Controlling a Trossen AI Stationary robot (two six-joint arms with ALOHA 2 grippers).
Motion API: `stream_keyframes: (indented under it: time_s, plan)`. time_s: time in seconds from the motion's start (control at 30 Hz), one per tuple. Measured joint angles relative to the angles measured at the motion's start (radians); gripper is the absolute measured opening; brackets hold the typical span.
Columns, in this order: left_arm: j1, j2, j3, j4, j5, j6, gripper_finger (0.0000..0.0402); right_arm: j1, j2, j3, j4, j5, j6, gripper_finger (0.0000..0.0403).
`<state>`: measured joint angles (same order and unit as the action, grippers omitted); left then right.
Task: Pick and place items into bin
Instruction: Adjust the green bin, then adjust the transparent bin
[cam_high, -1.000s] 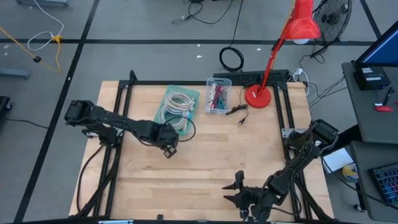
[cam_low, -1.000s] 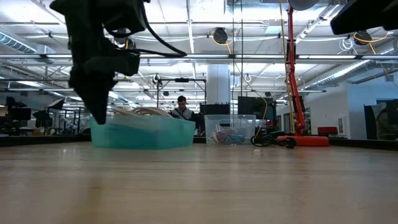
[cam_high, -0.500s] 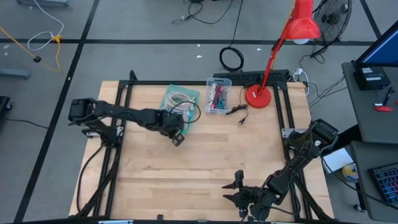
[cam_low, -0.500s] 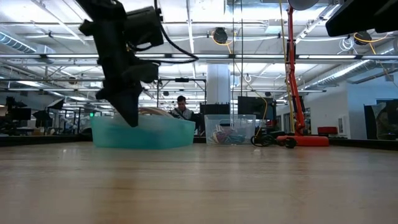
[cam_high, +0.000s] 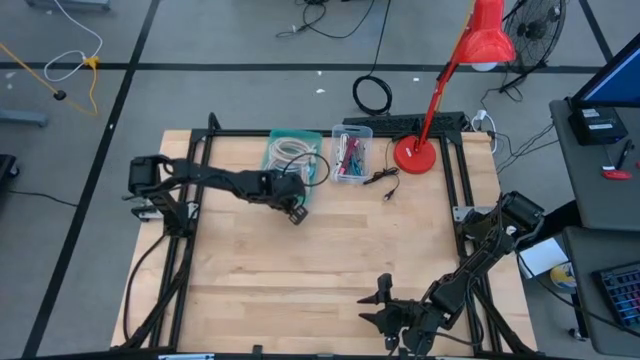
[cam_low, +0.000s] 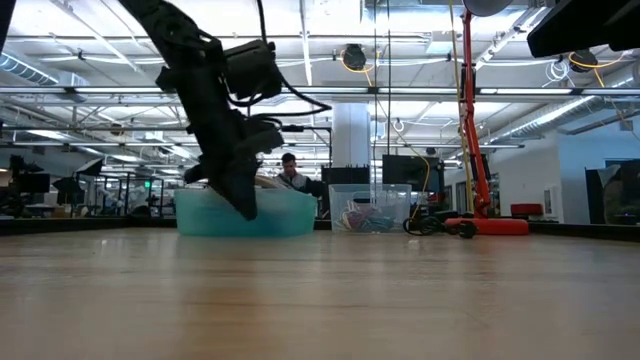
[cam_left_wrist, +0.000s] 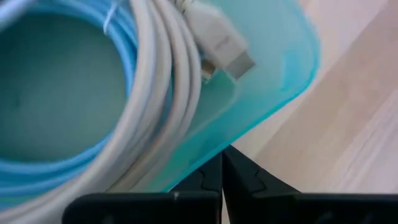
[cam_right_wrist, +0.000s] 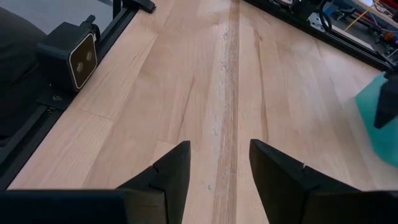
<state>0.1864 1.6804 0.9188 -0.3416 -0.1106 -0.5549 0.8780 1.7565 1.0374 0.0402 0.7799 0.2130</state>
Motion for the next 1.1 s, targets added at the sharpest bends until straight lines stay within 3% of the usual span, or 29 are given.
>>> stream_keyframes:
  time_s: [0.53,0.87,1.1]
  plan:
    - [0.065,-0.001,0.041,0.108,0.026,0.0,0.0,0.0,0.0,0.0,0.0,0.0,0.001,0.0155]
    - [-0.047,-0.001,0.119,0.113,0.045,0.013,0.0,0.0,0.0,0.0,0.0,0.0,0.0,0.0155]
    - [-0.041,-0.001,0.244,0.133,0.029,0.053,0.0,-0.015,0.0,0.0,0.001,0.0,0.003,0.0155]
